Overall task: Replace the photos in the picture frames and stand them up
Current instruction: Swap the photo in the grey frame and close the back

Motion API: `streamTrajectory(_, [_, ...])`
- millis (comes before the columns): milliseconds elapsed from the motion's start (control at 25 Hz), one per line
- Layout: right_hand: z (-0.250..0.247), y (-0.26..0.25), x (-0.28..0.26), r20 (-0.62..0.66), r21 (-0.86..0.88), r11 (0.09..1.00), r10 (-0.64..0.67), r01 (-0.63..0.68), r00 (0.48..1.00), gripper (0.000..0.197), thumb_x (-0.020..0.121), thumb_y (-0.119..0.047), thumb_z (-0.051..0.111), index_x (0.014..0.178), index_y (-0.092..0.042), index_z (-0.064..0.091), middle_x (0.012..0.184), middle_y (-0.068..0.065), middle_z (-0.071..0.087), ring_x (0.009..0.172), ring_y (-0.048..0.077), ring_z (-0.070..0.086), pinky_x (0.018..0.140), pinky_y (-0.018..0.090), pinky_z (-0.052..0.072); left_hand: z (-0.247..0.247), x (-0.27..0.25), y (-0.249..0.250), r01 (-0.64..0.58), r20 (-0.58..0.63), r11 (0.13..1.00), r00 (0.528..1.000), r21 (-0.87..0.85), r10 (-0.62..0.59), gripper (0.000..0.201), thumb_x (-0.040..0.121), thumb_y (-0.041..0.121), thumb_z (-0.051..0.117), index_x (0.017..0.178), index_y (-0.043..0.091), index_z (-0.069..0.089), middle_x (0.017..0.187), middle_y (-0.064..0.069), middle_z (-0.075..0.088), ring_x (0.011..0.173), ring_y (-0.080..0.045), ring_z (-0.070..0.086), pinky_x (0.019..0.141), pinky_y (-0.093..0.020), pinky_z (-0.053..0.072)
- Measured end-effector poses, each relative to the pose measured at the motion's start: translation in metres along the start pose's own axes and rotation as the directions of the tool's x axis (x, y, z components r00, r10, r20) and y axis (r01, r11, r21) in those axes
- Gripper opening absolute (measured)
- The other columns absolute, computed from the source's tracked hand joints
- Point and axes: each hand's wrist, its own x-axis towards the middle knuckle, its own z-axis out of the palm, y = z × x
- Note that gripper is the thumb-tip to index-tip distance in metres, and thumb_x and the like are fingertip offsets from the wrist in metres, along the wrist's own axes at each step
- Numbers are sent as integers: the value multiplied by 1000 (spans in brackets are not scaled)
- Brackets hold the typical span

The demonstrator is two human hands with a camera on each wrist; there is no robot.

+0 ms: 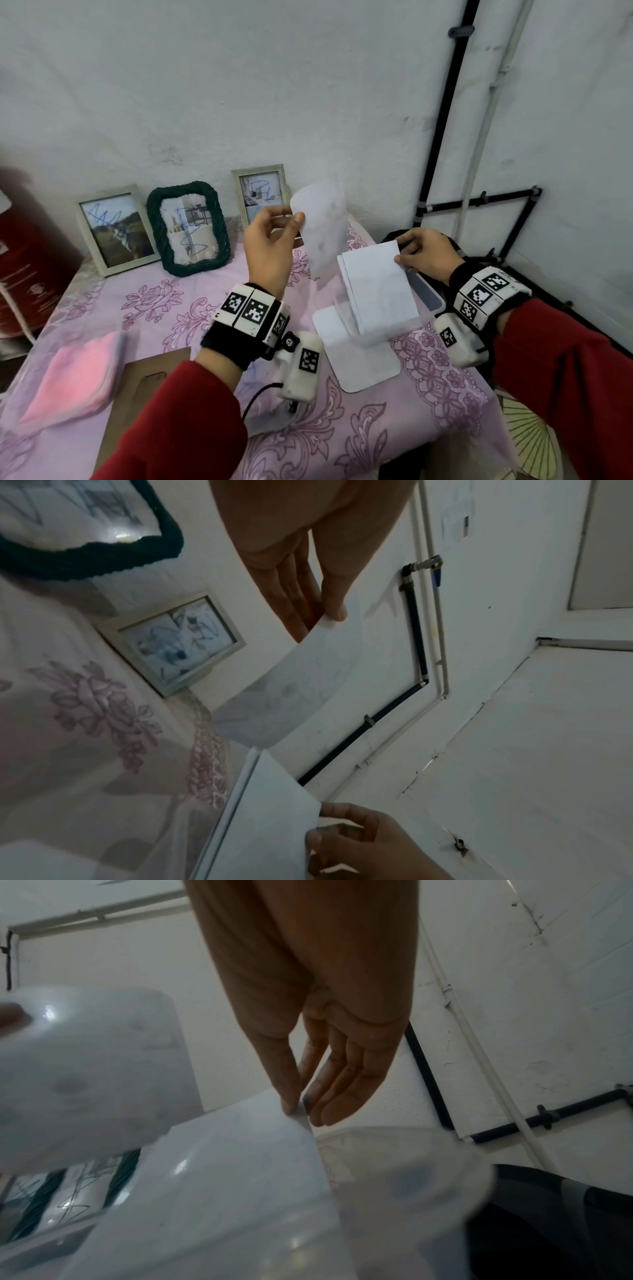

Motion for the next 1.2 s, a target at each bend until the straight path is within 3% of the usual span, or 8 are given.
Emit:
streamTrajectory(200, [5,-19,-5,-100,-116,989,-104,92,990,33,79,-4,70,111,-7,63,93,9,64,79,17,58,70,16,44,-17,0,19,-70,-2,997,998,-10,70,9,86,11,65,94,13,61,83,-5,65,68,-5,65,61,-23,55])
streamTrajectory(400, [22,-76,-17,-113,197,943,-249,267,962,19,92,-27,56,100,-13,67,87,3,67,71,13,57,70,30,47,-34,-4,32,-80,17,996,997,-30,80,10,86,10,66,95,13,62,85,-6,66,72,-12,65,61,-24,55])
streamTrajectory(480, [30,-99,-25,-53,304,904,-300,301,953,20,93,-33,53,98,-18,66,82,-4,67,65,8,59,62,25,48,-44,-6,37,-75,20,997,997,-26,76,10,86,9,65,95,13,62,85,-6,66,72,-13,66,59,-22,55])
streamTrajectory(600, [46,-125,-37,-13,363,855,-394,371,919,7,91,-24,58,97,-26,60,76,-4,64,64,12,58,59,25,50,-62,-11,42,-73,30,997,997,2,73,10,85,9,65,92,15,63,79,-1,67,65,-8,65,52,-16,51])
streamTrajectory(720, [63,-138,-46,5,353,841,-440,410,898,23,87,-12,63,107,-22,56,77,0,60,62,14,56,59,30,53,-83,-17,41,-56,33,998,998,36,54,12,85,7,65,97,8,64,74,3,66,61,-1,63,54,-18,53])
streamTrajectory(880, [87,-144,-58,85,314,855,-458,412,885,35,83,-4,65,113,-20,56,77,-1,57,56,8,55,56,30,56,-116,-25,34,-22,29,994,999,108,19,22,84,4,65,106,8,62,74,0,66,66,-7,67,61,-24,58])
streamTrajectory(1080, [121,-137,-71,179,293,896,-394,334,901,35,82,-1,67,112,-13,57,78,2,55,58,14,58,51,27,56,-148,-39,20,49,55,975,997,217,-62,33,85,-2,62,117,7,59,80,-9,64,67,-12,66,60,-23,58])
streamTrajectory(1200, [139,-127,-81,228,291,914,-352,282,908,35,82,0,66,113,-12,57,79,5,52,58,20,58,53,35,58,-165,-47,8,107,94,943,985,315,-143,44,84,-4,62,125,9,55,91,-13,64,75,-19,65,70,-29,59])
